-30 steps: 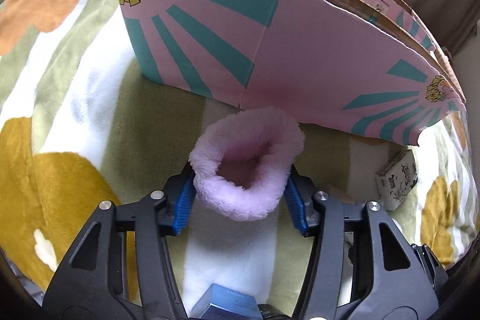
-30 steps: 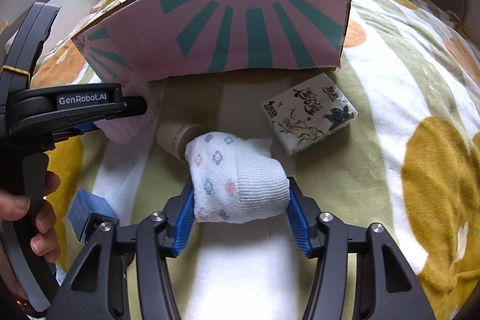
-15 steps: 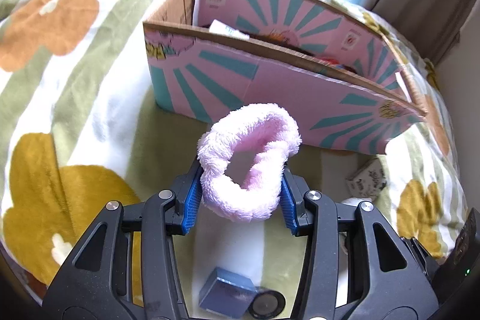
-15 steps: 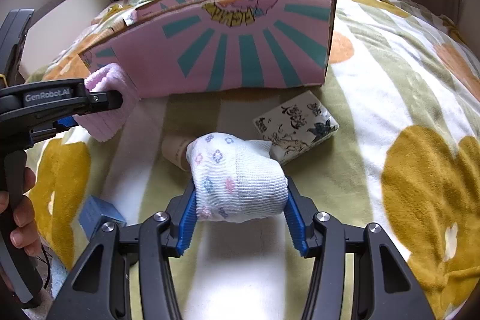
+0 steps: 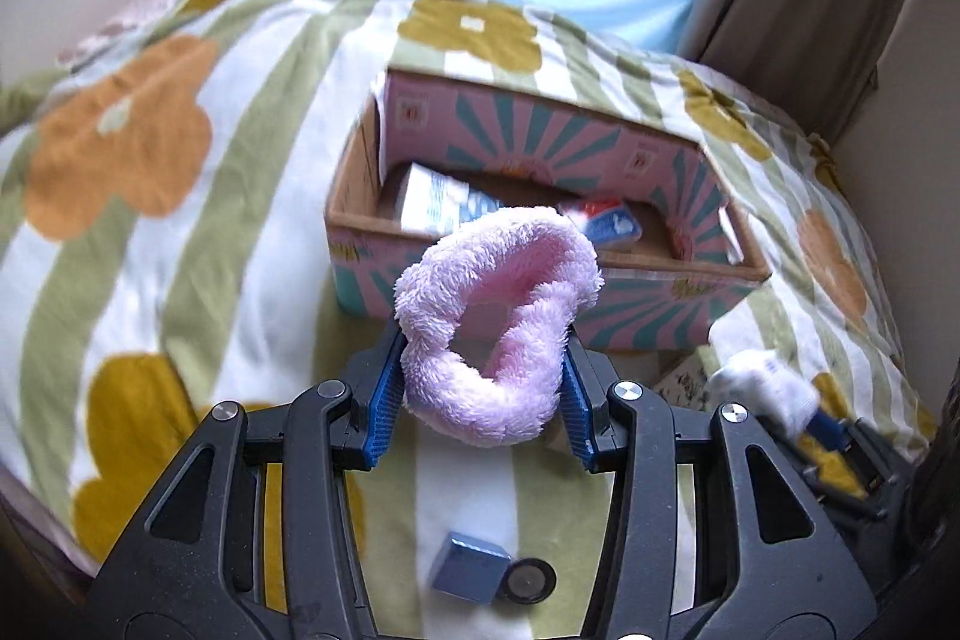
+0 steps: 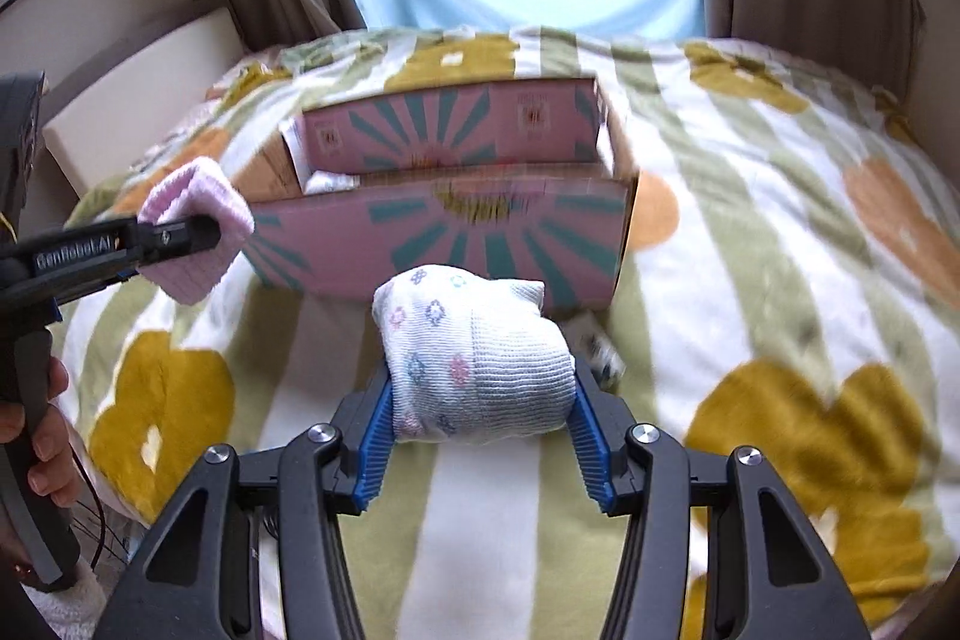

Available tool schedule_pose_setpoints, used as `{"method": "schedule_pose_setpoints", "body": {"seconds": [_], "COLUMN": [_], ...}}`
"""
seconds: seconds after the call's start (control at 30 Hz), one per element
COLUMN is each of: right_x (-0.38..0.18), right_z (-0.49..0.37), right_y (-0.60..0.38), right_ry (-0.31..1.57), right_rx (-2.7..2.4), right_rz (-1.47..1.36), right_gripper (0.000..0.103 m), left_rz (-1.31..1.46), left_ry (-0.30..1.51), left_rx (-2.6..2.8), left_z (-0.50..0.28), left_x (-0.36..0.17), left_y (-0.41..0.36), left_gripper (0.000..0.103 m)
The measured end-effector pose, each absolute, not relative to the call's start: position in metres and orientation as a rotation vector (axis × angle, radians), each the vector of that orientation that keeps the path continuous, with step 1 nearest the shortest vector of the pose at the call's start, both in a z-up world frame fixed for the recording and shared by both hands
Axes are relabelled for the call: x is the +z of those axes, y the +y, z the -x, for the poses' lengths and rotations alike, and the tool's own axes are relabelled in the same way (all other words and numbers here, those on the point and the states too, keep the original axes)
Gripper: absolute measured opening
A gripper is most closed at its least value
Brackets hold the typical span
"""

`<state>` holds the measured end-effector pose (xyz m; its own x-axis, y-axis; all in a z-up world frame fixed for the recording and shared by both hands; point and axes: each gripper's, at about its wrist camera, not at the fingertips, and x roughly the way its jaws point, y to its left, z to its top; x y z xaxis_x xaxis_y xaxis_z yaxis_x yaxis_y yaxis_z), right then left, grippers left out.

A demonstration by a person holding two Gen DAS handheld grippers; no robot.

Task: Organize objects
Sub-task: 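Lower both socks into the cardboard box and open both grippers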

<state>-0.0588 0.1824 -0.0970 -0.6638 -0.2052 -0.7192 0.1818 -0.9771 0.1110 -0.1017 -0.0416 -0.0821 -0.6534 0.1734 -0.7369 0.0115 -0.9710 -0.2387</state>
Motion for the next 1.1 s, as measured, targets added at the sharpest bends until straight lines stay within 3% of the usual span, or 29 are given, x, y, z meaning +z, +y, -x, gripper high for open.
{"method": "schedule_pose_setpoints", "body": {"seconds": [0.47,0.83,1.1], "right_x": [-0.013,-0.04,-0.074], "right_z": [0.147,0.233,0.268], "right_y": [0.167,0.134,0.121], "right_ry": [0.03,0.017,-0.052], "right_rx": [-2.677,-2.554,-2.483], "right_rz": [-1.088,-1.267,-1.384], "right_gripper": [0.048,0.048,0.048], "left_rz": [1.248,1.339,1.427], "left_ry": [-0.257,-0.172,-0.206], "left_rx": [2.731,2.669,2.61], "left_z": [0.179,0.249,0.276], "left_x": [-0.041,-0.064,-0.096], "left_y": [-0.054,-0.047,-0.048], "left_gripper": [0.041,0.041,0.041]}}
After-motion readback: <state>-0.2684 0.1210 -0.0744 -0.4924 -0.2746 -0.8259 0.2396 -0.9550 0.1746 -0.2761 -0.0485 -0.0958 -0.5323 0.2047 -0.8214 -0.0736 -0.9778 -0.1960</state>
